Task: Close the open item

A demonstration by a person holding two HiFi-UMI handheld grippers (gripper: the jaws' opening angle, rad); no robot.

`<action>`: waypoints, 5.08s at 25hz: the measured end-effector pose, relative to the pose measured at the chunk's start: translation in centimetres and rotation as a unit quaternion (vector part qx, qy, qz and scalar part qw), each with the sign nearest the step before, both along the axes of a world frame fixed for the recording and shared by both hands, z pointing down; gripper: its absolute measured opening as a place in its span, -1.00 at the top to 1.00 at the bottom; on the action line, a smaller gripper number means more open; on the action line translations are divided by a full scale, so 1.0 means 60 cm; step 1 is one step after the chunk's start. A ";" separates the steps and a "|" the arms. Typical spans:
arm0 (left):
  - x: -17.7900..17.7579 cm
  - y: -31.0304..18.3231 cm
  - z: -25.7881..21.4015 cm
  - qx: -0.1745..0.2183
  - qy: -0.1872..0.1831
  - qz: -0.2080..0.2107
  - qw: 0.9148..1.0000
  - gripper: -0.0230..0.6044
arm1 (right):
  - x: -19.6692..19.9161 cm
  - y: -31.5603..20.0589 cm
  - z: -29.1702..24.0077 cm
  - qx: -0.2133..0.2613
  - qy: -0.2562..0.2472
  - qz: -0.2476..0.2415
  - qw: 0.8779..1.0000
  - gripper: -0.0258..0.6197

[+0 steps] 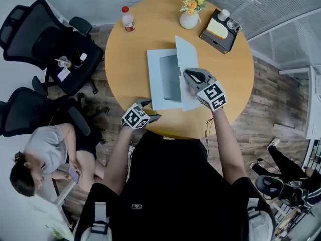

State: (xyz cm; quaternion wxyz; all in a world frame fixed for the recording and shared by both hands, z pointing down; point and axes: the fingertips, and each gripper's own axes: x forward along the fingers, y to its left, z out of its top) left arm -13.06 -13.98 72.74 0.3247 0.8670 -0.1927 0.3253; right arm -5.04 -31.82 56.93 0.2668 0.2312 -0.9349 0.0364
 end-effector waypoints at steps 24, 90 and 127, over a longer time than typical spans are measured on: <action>0.017 -0.003 0.003 -0.004 0.005 0.006 1.000 -0.25 | -0.098 0.011 0.094 -0.040 0.041 -0.089 0.994 0.90; 0.029 0.000 0.009 -0.009 -0.003 0.022 1.000 -0.25 | -0.155 0.044 0.230 -0.068 0.140 -0.141 0.978 0.90; 0.016 -0.065 -0.165 0.102 0.101 -0.145 0.979 0.91 | 0.022 0.164 0.098 -0.072 0.002 -0.014 0.997 0.90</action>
